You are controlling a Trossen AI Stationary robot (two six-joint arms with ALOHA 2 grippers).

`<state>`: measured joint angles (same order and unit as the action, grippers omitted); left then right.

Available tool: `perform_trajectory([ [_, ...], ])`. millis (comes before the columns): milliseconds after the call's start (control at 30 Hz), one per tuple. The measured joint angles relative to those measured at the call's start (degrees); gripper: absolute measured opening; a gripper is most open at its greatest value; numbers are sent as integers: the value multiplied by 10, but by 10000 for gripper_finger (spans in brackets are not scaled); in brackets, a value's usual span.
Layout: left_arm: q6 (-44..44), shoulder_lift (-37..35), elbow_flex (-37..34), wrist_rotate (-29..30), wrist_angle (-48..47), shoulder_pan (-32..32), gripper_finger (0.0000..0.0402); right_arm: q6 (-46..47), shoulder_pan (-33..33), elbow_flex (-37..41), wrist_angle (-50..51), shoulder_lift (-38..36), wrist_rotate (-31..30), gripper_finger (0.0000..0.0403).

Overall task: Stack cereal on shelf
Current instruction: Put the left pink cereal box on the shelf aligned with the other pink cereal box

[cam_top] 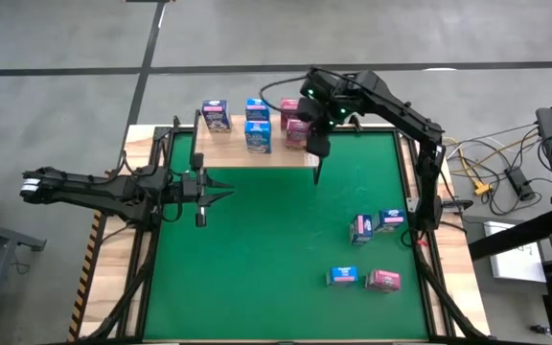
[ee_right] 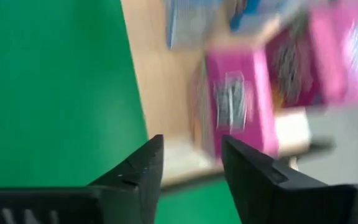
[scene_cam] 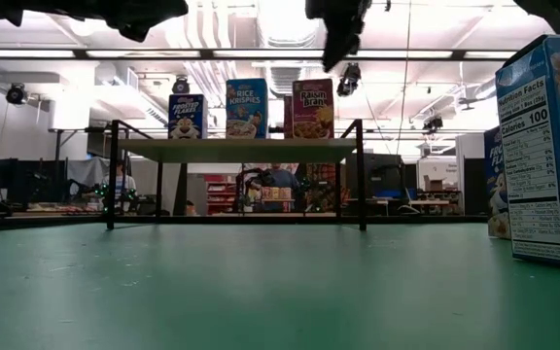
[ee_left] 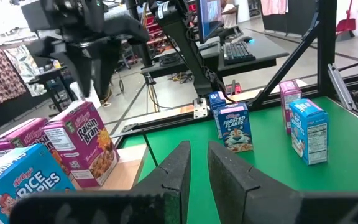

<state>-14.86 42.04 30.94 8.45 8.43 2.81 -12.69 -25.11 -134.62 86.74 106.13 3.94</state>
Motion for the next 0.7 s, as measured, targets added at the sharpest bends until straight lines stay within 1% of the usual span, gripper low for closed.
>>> perform_trajectory([
  [33, 1, 0, 0, 0, -1, 0, 38, 9, 0, 1, 16, 1, -14, 130],
  [100, 2, 0, 0, 0, -1, 0, 38, 18, 0, 3, 34, 3, -61, 109],
  [167, 3, 0, 0, 0, -1, 0, 38, 22, 0, 12, 29, 5, -114, 88],
  [200, 3, 0, 0, 0, -1, 0, 38, 16, -1, 16, 25, 5, -127, 78],
  [333, 4, 0, 0, 0, -1, 0, 38, -3, -8, 39, -4, 5, -131, 44],
  [433, 4, 0, 0, 0, -1, 0, 38, -14, -8, 55, -25, 5, -131, 26],
  [567, 4, 0, 0, 0, -4, 0, 38, -17, -8, 65, -45, 5, -130, 14],
  [700, 4, 0, 0, 0, -4, 0, 38, -19, -8, 68, -53, 5, -130, 11],
])
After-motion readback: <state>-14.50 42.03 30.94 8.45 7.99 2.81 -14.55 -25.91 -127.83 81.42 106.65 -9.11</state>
